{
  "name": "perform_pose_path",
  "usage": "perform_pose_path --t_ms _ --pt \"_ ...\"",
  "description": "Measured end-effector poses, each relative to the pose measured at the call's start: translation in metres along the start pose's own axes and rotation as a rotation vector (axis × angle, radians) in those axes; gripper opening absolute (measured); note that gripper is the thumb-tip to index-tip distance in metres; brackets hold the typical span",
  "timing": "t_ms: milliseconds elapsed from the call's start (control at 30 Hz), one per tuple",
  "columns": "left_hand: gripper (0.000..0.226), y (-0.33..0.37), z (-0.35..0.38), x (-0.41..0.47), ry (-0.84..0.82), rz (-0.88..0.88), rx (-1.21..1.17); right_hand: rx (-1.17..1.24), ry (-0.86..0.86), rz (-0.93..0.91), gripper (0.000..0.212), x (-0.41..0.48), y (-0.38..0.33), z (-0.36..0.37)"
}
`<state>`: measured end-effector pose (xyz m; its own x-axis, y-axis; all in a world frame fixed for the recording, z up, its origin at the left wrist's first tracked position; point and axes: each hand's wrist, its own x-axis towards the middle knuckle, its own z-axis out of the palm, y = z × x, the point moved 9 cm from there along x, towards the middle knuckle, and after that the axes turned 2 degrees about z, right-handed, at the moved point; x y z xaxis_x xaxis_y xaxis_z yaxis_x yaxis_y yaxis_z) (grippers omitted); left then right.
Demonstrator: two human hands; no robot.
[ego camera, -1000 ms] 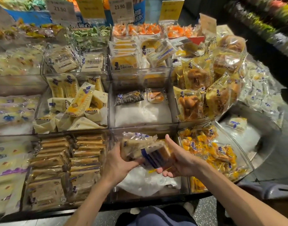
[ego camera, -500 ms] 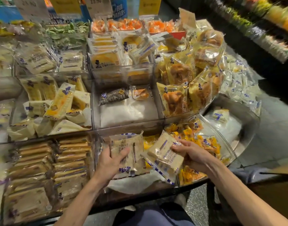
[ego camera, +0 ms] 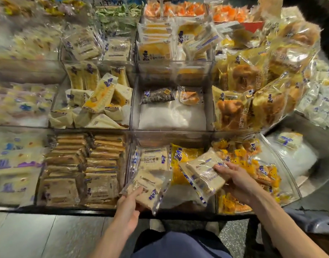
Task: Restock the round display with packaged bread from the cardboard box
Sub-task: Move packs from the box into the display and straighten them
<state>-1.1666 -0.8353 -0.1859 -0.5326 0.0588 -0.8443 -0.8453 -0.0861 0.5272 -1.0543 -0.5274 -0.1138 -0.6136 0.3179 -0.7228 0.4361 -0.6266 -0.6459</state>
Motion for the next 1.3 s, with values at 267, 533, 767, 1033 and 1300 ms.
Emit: perform_pose_path --t_ms 267,533,767,1033,1300 --pt "0.032 -0.028 0.011 0.011 0.228 0.013 -0.159 -0.084 -0.044 -0.002 0.059 0.012 -0.016 -0.004" --pt "0.069 -0.014 0.029 0.005 0.070 -0.048 -0.043 -0.123 -0.051 -0.017 0.052 0.013 -0.018 0.001" --pt "0.080 -0.005 0.005 -0.023 0.078 0.104 0.091 -0.126 -0.056 -0.029 0.053 0.018 -0.013 0.009" --pt "0.060 0.040 0.076 -0.064 -0.221 0.491 0.451 -0.288 -0.040 -0.090 0.059 0.014 -0.008 0.025" --pt "0.061 0.050 0.121 -0.060 -0.435 0.497 0.727 -0.665 -0.266 -0.129 0.075 0.011 -0.008 0.079"
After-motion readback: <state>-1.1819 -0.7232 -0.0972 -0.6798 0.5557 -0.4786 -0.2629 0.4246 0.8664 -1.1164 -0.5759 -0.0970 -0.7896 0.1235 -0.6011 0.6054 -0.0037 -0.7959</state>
